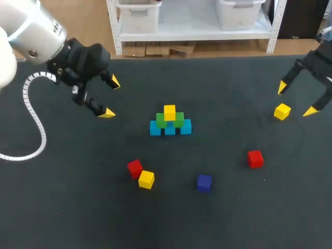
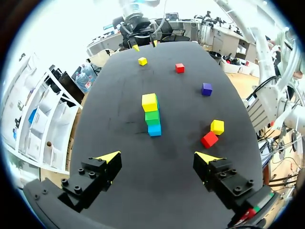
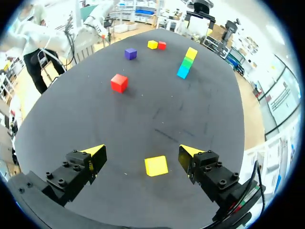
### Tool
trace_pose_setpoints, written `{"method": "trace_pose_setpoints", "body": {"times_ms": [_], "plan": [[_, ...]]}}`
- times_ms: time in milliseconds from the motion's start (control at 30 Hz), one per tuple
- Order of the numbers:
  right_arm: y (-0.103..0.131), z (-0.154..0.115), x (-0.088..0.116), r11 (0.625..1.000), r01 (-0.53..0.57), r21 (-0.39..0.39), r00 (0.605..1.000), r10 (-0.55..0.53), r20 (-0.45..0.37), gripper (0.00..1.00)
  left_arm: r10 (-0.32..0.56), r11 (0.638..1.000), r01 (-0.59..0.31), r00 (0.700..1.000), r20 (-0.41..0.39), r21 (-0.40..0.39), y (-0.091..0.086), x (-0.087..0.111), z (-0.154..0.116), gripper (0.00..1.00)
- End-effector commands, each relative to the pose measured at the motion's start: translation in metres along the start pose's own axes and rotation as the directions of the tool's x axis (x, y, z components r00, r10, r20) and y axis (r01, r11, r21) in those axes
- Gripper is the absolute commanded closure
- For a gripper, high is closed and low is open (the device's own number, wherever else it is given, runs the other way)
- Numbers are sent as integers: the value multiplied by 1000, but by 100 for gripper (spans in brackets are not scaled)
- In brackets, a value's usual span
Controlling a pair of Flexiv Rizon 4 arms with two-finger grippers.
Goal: Place the blue cubes, place green cubes on the blue cubes, place the yellow cubes on the green cubes, then place the red cubes on the yellow cubes, and place purple cube on the red cubes.
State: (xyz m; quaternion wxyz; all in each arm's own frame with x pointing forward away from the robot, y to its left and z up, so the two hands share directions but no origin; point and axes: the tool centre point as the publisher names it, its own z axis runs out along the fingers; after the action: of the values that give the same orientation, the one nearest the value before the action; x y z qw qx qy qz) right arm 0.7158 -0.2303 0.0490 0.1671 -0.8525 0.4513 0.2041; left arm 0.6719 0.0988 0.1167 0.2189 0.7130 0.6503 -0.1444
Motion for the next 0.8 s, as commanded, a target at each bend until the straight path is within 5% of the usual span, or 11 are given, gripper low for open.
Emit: {"method": "trace_pose_setpoints", "body": {"times_ms": [33, 800], "plan": [[-16, 5, 18, 990, 32, -134, 997, -23, 68, 0, 0, 1000, 0, 1000, -2, 3, 1, 0, 0, 0], [-17, 29, 31, 993, 64, -104, 992, -52, 118, 0, 0, 1000, 0, 1000, -2, 3, 1, 0, 0, 0]]}}
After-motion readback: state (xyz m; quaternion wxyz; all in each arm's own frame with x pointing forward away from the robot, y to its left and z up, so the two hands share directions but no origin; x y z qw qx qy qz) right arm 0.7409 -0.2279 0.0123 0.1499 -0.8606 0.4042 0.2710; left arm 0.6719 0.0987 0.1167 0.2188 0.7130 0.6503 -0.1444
